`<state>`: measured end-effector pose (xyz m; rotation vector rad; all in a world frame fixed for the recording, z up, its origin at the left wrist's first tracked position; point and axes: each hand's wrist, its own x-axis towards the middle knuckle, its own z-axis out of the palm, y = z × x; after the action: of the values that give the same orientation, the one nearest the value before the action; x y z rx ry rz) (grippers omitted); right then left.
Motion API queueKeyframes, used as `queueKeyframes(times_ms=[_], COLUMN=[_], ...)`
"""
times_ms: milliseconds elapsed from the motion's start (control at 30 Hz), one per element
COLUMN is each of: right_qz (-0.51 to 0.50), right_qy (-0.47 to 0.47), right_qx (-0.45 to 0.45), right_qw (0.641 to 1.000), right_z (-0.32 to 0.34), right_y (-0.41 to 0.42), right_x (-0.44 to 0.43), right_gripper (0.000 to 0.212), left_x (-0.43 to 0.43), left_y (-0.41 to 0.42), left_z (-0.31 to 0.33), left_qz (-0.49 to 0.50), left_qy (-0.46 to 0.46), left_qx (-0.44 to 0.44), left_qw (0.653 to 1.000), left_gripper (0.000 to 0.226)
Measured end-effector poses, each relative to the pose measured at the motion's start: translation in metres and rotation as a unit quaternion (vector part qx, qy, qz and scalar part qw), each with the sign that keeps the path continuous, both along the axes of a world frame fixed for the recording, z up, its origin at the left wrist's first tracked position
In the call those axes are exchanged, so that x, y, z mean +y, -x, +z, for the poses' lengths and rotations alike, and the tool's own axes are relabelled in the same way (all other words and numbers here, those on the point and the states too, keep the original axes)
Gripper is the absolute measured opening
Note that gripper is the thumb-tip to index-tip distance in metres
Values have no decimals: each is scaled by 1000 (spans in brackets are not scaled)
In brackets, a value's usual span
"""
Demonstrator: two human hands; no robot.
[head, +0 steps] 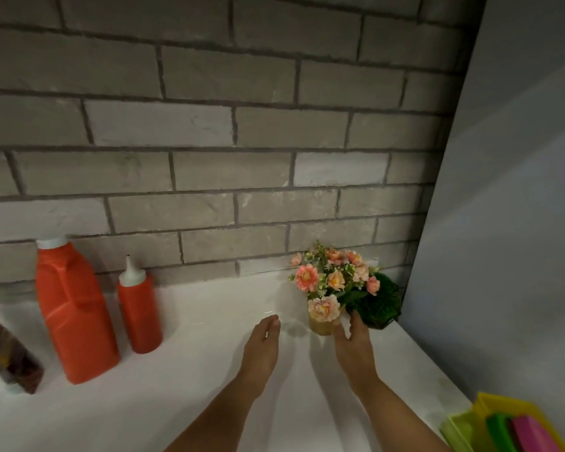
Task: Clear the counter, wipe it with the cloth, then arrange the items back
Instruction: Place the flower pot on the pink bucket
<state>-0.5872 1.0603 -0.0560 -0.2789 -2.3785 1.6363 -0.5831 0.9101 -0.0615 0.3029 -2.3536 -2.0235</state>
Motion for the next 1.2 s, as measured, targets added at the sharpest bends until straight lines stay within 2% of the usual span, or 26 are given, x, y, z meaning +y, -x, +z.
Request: queueKeyframes(times_ms=[100,233,333,400,467,533,600,667,900,967,1100,1200], right_qz=[38,74,80,84,88,94,96,98,124,115,97,97], right_qy=[13,46,74,84,92,103,105,100,45,13,-18,-8], right_qx=[-12,6,2,7,22,37,45,53,99,97,80,82], right_qw=[999,996,994,993,992,989,989,989,986,988,992,992], right_z=[1,-1,-6,-10,-13,-11,-10,-9,14,21,34,42], right_y=[10,19,27,32,34,32,27,21,-11,-19,-43,-64], right_x=[4,5,3,3,4,4,3,1,-17,-26,-51,-73], right_gripper=[64,67,77,65,59,64,73,68,37,40,62,61], left_x=[9,30,45,52,56,57,53,49,22,12,-14,-37], left_y=[15,34,43,48,48,46,43,37,-10,-24,-54,-79], left_z=[6,13,24,29,31,27,24,24,46,55,68,75], left_qz=[-41,-70,-87,-101,-101,-95,-82,-69,-46,-40,-38,-43], left_qy=[-11,-57,-105,-132,-147,-161,-179,-194,-213,-216,-210,-189], left_qx=[-8,-23,-30,-35,-39,-36,-39,-34,-2,10,20,25], left_qw=[999,996,990,985,983,982,980,978,976,976,977,981], left_gripper=[47,50,36,23,18,25,42,46,39,40,43,33])
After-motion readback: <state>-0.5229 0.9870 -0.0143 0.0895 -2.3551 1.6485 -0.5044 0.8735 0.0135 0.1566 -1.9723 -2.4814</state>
